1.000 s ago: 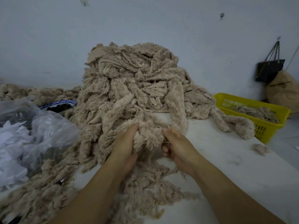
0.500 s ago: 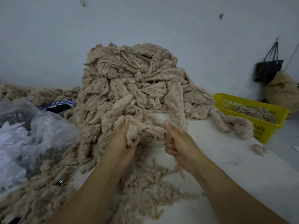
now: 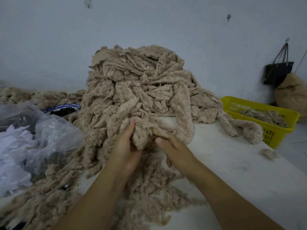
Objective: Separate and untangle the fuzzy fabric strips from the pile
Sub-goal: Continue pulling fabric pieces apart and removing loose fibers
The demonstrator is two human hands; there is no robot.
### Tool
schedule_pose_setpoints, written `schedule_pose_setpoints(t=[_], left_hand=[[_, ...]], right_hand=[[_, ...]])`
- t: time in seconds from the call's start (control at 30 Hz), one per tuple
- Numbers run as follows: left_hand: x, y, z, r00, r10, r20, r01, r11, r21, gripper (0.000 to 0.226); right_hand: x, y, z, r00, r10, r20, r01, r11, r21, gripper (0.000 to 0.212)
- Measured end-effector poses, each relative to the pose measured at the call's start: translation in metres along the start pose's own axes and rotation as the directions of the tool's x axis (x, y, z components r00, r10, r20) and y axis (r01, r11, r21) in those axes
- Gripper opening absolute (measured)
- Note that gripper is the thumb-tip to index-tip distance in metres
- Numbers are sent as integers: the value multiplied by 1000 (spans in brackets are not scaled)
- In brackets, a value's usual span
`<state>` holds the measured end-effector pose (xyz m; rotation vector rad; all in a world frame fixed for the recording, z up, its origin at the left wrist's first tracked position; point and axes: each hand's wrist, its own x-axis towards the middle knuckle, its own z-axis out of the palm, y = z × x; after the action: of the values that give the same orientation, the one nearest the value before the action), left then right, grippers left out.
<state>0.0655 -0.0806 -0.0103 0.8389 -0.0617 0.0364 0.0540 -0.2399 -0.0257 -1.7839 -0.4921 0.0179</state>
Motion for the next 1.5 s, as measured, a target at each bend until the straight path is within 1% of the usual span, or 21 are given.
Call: schedule_pose_setpoints(t=[0.17, 0.37, 0.43, 0.5, 0.53, 0.6, 0.63, 0.67, 0.7, 0.73, 0.77, 0.8, 0.87, 0.93, 1.0, 1.07, 1.13, 1.23, 1.37, 1.43, 1.5], left_hand=[[0, -5, 1, 999, 18, 43, -24, 992, 126, 34], [-6, -17, 11, 998, -47, 33, 34, 948, 315, 48], [-8, -20, 13, 999, -38, 13, 25, 853, 521, 58], [-8, -25, 9, 999, 28, 33, -43, 649, 760, 72], [-8, -27, 6, 994, 92, 61, -102, 543, 834, 71], [-5, -27, 0, 970, 215, 113, -194, 410, 891, 57], [-3, -26, -3, 960, 253, 118, -211, 380, 900, 49], [-1, -26, -6, 953, 282, 108, -208, 354, 912, 41], [2, -25, -10, 949, 303, 89, -187, 311, 932, 35], [5, -25, -14, 947, 315, 66, -153, 259, 954, 31], [8, -25, -18, 947, 319, 40, -115, 217, 969, 30], [10, -26, -20, 946, 324, 14, -84, 204, 975, 29], [12, -26, -23, 941, 336, -40, -44, 238, 970, 30], [14, -24, -25, 942, 326, -81, -4, 251, 968, 33], [14, -21, -29, 952, 290, -98, 46, 182, 982, 38], [15, -17, -34, 964, 235, -127, 99, 125, 987, 44], [17, -11, -37, 964, 186, -191, 168, 132, 977, 49], [20, -9, -38, 955, 176, -237, 215, 136, 967, 49], [17, -13, -38, 949, 242, -201, 182, 95, 979, 47], [18, -13, -40, 947, 258, -191, 177, 78, 981, 48], [19, -12, -41, 948, 259, -187, 176, 62, 982, 49]], right_hand=[[5, 1, 0, 990, -45, -134, 44, 999, -12, 48], [10, 4, 11, 990, -56, -126, 33, 984, -175, 30], [12, 10, 5, 974, -60, -218, 5, 969, -246, 17], [13, 15, -3, 977, 4, -214, -57, 968, -244, 16], [14, 15, -7, 979, 42, -198, -75, 984, -164, 20], [18, 12, -23, 949, 103, -298, -25, 967, 254, 17], [22, 8, -36, 917, 144, -372, 84, 842, 533, 9], [25, 9, -49, 878, 189, -440, 218, 661, 718, 32], [26, 11, -59, 854, 255, -454, 281, 509, 813, 50], [26, 16, -65, 830, 322, -455, 275, 473, 837, 55], [25, 20, -63, 817, 368, -444, 186, 561, 807, 52], [23, 24, -57, 814, 370, -448, 35, 738, 674, 43], [21, 35, -43, 866, 241, -439, -215, 971, 109, 34], [24, 45, -33, 957, 60, -283, -185, 880, -438, 36], [25, 45, -25, 991, 23, -132, -113, 677, -727, 37], [23, 44, -20, 995, 1, -104, -86, 578, -811, 22], [19, 43, -17, 991, -32, -134, -81, 649, -757, 7], [15, 40, -22, 978, -79, -191, -67, 753, -654, 8], [16, 40, -20, 991, -19, -129, -88, 626, -775, 37], [16, 42, -14, 995, 82, -48, -83, 511, -855, 41], [17, 44, -16, 993, 73, -95, -118, 473, -873, 38]])
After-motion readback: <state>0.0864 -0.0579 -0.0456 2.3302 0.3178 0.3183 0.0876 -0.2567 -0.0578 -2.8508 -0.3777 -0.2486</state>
